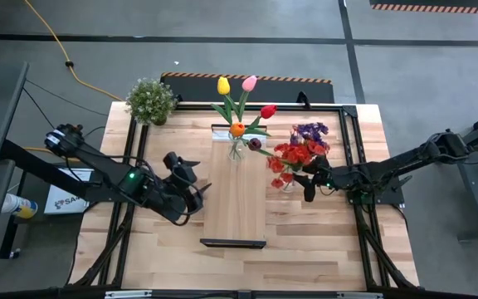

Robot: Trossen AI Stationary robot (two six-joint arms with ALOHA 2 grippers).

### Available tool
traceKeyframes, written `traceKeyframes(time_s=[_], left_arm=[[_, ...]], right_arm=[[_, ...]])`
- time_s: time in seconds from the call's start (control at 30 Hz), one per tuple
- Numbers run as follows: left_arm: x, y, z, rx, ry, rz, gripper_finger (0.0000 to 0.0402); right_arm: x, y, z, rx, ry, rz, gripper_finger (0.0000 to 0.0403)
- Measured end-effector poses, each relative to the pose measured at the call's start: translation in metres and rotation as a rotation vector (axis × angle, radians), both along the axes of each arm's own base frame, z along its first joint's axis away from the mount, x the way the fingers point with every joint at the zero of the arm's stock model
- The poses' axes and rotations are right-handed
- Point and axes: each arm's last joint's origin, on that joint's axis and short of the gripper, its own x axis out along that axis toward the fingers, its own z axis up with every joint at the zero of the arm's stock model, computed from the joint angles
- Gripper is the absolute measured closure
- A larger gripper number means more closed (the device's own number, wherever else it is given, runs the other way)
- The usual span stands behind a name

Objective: Pick and place flowers into a vace then onto a shelf
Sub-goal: Put the transparent vase on the shelf

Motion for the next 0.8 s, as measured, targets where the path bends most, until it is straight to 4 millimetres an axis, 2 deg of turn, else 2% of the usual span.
traceKeyframes(time_s=[0.33,0.47,0.8], left_arm=[[-0.032,0.017,0.000,-0.159,0.046,0.152,0.0011],[-0.038,0.019,0.001,-0.187,0.043,0.178,0.0011],[-0.041,0.021,0.003,-0.203,0.045,0.173,0.0011]], right_arm=[[0.000,0.001,0.012,-0.015,-0.088,0.073,0.0234],[-0.004,0.002,0.021,-0.003,-0.149,0.110,0.0234],[-0.001,0.008,0.070,0.024,-0.286,0.315,0.0234]])
